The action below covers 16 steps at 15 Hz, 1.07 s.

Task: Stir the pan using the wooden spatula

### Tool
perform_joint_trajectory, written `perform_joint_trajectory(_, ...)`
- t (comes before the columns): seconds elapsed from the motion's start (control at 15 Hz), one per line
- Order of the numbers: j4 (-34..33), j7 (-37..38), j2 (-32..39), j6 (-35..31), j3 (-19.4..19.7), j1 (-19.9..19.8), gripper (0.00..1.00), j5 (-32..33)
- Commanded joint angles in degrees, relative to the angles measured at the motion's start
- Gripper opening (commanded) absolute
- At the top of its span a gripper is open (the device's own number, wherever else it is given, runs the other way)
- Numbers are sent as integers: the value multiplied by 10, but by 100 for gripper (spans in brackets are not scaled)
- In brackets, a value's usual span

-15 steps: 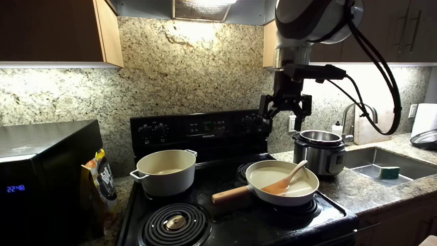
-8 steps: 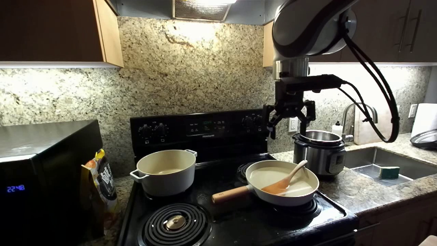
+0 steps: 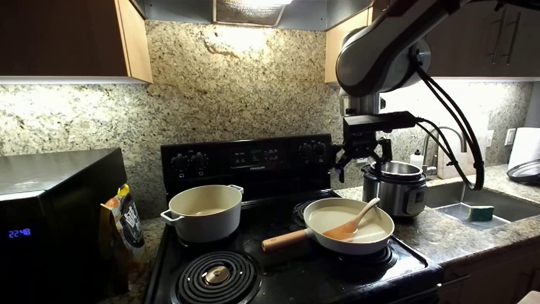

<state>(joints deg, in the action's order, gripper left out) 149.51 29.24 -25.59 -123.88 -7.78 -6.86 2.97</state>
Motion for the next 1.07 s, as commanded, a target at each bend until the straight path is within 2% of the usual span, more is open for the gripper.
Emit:
perform_joint_trajectory(0.0, 1, 11, 26, -30, 18, -12, 100, 8)
perform_joint_trajectory(0.47, 0, 2, 48, -47, 66, -32, 100, -1)
perform_joint_trajectory(0.8, 11, -31, 24, -47, 78, -11, 100, -27)
perform_joint_trajectory(0.93, 23, -49, -12, -41, 64, 12, 74, -30)
perform_joint_trajectory(1.0, 27, -56, -29, -37, 54, 25, 67, -27)
